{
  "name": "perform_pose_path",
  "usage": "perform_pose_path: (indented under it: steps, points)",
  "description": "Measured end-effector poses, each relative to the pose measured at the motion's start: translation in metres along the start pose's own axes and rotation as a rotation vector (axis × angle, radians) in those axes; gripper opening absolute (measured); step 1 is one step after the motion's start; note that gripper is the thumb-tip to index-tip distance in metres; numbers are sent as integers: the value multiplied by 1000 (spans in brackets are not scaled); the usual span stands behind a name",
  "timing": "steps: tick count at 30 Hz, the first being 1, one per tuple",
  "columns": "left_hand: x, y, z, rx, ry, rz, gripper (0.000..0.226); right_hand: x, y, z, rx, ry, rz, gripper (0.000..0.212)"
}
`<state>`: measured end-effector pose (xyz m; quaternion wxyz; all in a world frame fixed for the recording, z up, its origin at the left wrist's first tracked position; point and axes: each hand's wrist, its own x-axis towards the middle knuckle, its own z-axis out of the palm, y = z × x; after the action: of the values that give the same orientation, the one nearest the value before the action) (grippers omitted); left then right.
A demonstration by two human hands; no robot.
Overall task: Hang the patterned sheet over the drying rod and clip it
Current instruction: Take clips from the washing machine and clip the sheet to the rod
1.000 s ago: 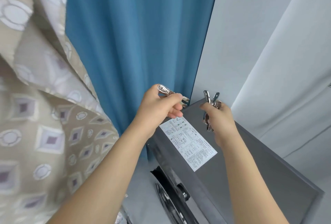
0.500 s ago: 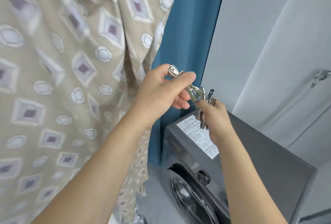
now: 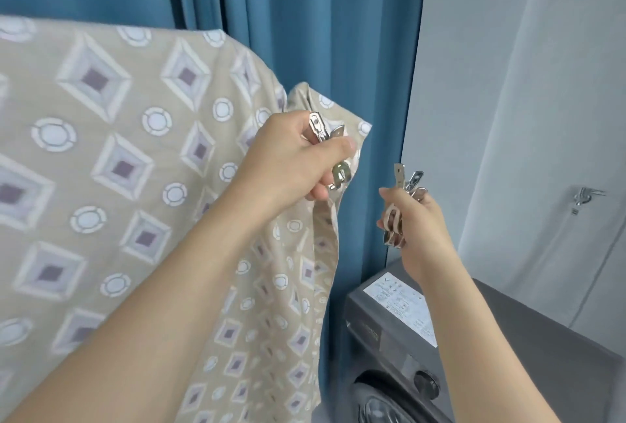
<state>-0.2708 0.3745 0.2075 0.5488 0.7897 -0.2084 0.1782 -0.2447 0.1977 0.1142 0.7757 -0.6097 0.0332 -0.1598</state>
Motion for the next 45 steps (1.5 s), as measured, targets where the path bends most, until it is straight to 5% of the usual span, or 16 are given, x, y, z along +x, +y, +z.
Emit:
perform_pose_path:
  steps: [9, 15, 20, 28, 32, 40, 45]
  points:
    - [13, 23, -51, -166, 53, -120, 22, -23, -50, 57, -8, -314, -190, 12]
    - [12, 17, -51, -214, 72, -153, 22, -27, -46, 67, -5, -302, -213, 6]
    - [17, 16, -45, -193, 72, -175, 47, -25, -45, 67, 93, -285, -305, 18]
    - [22, 20, -42, -141, -2, -206, 44, -12, -50, 57, 30, -341, -323, 27]
    - [26, 26, -53, -196, -50, -140, 35, -7, -50, 51, 44, -377, -291, 10]
    - [30, 22, -67, -190, -233, -94, 38, -2, -44, 49, 49, -503, -224, 14]
    - [33, 25, -68, -141, -142, -18, 41, 5, -46, 55, 63, -512, -224, 16]
